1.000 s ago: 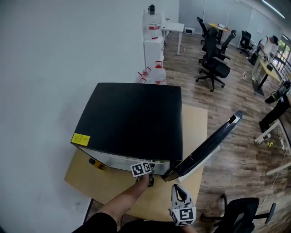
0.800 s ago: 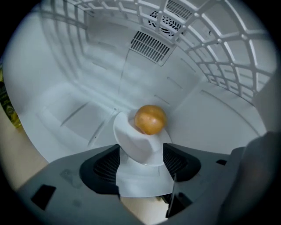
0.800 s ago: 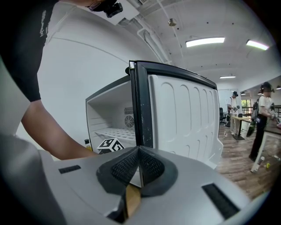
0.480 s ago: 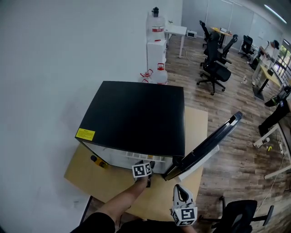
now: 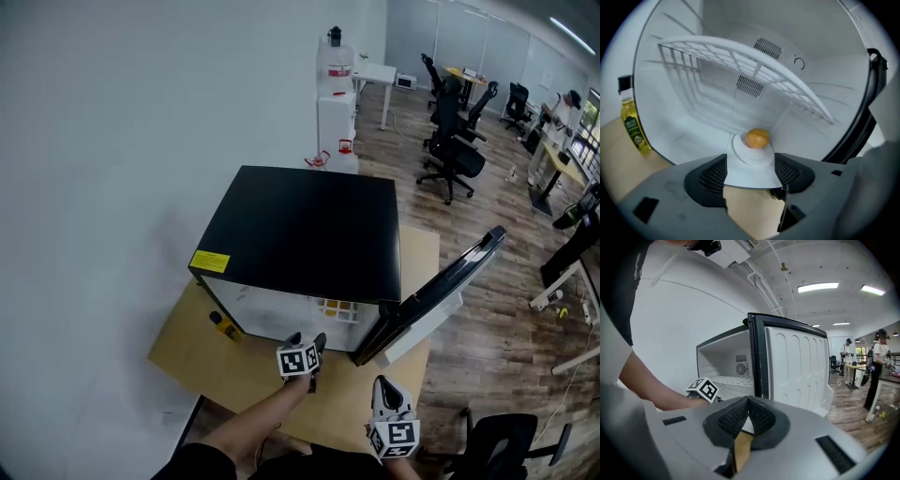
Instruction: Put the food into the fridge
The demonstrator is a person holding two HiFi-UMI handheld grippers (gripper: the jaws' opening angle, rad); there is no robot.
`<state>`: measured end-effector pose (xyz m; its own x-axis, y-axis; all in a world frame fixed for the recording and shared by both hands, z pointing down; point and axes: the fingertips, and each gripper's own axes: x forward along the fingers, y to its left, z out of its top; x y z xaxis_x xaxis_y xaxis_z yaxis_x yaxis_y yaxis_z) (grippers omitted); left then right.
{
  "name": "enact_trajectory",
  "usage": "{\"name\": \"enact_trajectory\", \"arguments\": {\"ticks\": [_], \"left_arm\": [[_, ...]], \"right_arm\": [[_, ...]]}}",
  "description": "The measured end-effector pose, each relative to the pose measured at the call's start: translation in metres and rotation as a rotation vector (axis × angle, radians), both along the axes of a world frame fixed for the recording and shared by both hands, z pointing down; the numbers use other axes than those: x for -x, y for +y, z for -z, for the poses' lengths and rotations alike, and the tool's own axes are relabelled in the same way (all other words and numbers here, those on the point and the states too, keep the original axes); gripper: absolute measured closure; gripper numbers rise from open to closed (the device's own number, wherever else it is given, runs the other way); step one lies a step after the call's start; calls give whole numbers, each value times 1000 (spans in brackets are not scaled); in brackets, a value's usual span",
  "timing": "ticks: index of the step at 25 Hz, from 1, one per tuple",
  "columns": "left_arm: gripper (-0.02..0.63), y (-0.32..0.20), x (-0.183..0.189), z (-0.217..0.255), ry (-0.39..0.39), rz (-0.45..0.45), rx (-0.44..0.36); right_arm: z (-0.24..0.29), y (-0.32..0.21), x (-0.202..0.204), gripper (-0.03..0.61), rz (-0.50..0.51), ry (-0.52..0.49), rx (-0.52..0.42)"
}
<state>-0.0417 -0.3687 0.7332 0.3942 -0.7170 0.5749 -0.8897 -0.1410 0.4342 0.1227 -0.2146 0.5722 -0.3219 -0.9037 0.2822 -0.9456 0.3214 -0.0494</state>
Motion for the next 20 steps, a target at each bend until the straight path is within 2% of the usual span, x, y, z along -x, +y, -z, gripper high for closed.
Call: {"name": "enact_trajectory", "arguments": {"ticks": [7,13,20], "left_arm": [[322,60,37,50,-34,-7,-106],[324,123,58,112,-42,15,-290],[324,230,60,190,-46,-78,-512]], "right_arm": [[13,30,12,518,-38,-25,-6],[24,74,29,518,-38,-32,-18],[30,137,51,518,-26,-9,-24]]}}
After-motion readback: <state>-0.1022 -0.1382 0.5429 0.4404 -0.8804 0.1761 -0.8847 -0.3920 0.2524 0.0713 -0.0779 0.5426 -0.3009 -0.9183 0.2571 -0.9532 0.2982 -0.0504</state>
